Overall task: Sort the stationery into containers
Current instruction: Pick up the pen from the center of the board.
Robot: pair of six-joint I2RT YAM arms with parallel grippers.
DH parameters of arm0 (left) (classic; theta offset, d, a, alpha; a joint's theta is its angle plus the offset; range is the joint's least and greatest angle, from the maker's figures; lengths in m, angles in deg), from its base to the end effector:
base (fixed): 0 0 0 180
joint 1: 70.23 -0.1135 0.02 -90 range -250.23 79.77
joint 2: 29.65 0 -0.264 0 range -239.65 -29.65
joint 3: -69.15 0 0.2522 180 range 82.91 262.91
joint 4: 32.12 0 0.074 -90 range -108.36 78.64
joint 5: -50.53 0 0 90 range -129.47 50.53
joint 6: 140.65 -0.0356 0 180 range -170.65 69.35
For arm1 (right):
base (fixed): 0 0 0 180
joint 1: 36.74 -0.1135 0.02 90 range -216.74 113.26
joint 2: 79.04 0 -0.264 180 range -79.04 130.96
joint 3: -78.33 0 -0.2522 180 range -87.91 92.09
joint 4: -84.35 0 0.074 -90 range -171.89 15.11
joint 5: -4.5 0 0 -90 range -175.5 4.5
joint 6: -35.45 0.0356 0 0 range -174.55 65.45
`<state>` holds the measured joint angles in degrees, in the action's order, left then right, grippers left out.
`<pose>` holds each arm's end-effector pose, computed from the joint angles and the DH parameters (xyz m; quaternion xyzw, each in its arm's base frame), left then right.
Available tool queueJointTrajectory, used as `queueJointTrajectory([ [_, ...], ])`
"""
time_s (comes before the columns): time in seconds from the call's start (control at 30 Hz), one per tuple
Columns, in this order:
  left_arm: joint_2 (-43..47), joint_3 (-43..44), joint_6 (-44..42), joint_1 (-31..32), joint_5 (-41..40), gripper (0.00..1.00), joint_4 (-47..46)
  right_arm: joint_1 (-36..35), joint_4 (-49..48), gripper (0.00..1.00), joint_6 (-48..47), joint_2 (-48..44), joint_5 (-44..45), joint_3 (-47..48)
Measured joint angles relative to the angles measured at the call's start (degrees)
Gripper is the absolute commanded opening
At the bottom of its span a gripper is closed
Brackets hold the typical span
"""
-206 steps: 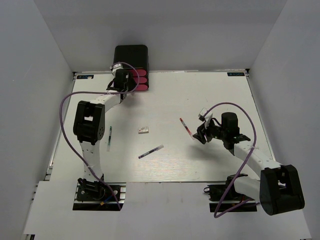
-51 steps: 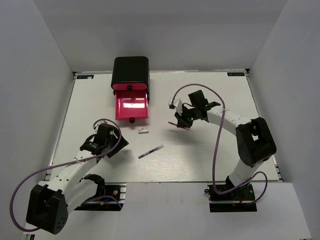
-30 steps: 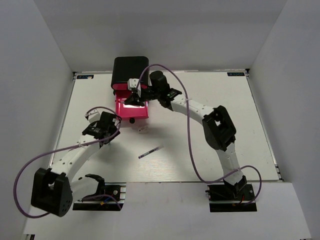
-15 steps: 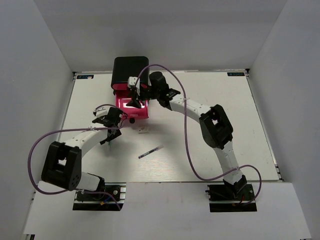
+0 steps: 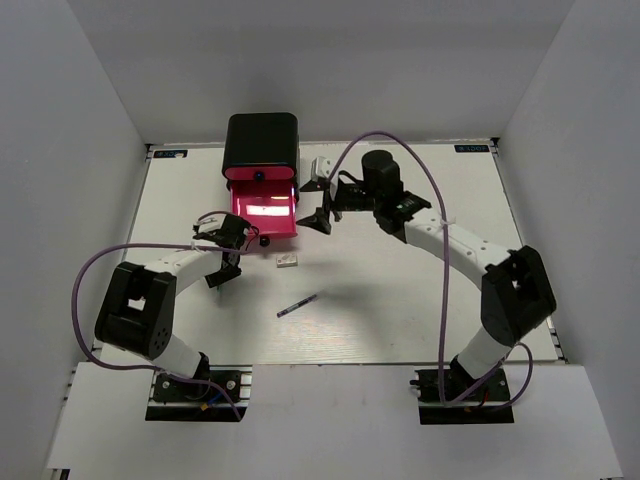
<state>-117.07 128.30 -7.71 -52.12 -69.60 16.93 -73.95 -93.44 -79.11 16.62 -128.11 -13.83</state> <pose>0.2462 -0.0617 0.1555 -0.2344 0.9311 0.1684 0.2231 0.2997 0.2578 0.3244 -0.5668 0.4928 0.3426 0.5644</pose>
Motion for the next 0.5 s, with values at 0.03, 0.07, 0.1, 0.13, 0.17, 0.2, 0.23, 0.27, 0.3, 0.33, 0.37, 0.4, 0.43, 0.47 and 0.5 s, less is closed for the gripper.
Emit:
queueJointTrajectory([
  [0.03, 0.0, 0.0, 0.1, 0.0, 0.0, 0.48, 0.0, 0.1, 0.2, 0.88, -0.1, -1.3, 0.3, -1.2],
  [0.07, 0.0, 0.0, 0.1, 0.0, 0.0, 0.47, 0.0, 0.1, 0.5, 0.90, -0.3, -2.4, 0.7, -2.1],
  [0.1, -0.2, 0.0, 0.2, 0.0, 0.1, 0.40, -0.1, 0.1, 1.1, 0.90, -0.5, -3.4, 1.0, -3.2],
  [0.13, -0.3, 0.1, 0.4, 0.0, 0.3, 0.35, -0.2, 0.1, 1.6, 0.90, -0.7, -4.0, 1.4, -4.1],
  [0.17, -0.5, 0.2, 0.4, 0.0, 0.5, 0.30, -0.5, 0.1, 2.3, 0.90, -0.8, -4.6, 1.7, -4.9],
  [0.2, -0.5, 0.2, 0.5, -0.3, 1.0, 0.22, -0.9, 0.1, 2.5, 0.90, -0.9, -5.1, 2.0, -5.9],
  [0.23, -0.6, 0.2, 0.6, -0.3, 1.4, 0.17, -1.2, 0.1, 2.9, 0.90, -0.9, -5.7, 2.2, -6.9],
  [0.27, -0.6, 0.2, 0.4, -0.4, 2.0, 0.12, -1.3, 0.1, 3.6, 0.90, -1.0, -6.1, 2.4, -7.8],
  [0.3, -0.6, 0.2, 0.4, -0.4, 2.5, 0.05, -1.3, 0.1, 4.2, 0.90, -1.0, -6.6, 2.8, -8.6],
  [0.33, -0.5, 0.2, 0.3, -0.4, 2.8, 0.02, -1.4, 0.2, 4.7, 0.90, -1.0, -7.0, 3.1, -9.3],
  [0.37, -0.2, 0.1, 0.3, -0.5, 3.2, 0.00, -1.4, 0.3, 5.3, 0.90, -0.9, -7.5, 3.4, -9.8],
  [0.4, 0.3, -0.2, 0.4, -0.6, 4.0, 0.00, -1.5, 0.4, 5.7, 0.90, -1.0, -8.0, 3.8, -10.3],
  [0.43, 1.2, -0.6, 0.6, -0.7, 5.1, 0.00, -1.4, 0.5, 6.3, 0.90, -1.0, -8.7, 4.1, -10.7],
  [0.47, 2.2, -1.0, 0.6, -0.7, 6.0, 0.00, -1.1, 0.6, 6.9, 0.90, -1.2, -9.2, 4.3, -11.0],
  [0.5, 3.8, -1.6, 0.4, -0.6, 7.1, 0.00, -0.5, 0.8, 7.4, 0.88, -1.4, -9.9, 4.4, -11.3],
])
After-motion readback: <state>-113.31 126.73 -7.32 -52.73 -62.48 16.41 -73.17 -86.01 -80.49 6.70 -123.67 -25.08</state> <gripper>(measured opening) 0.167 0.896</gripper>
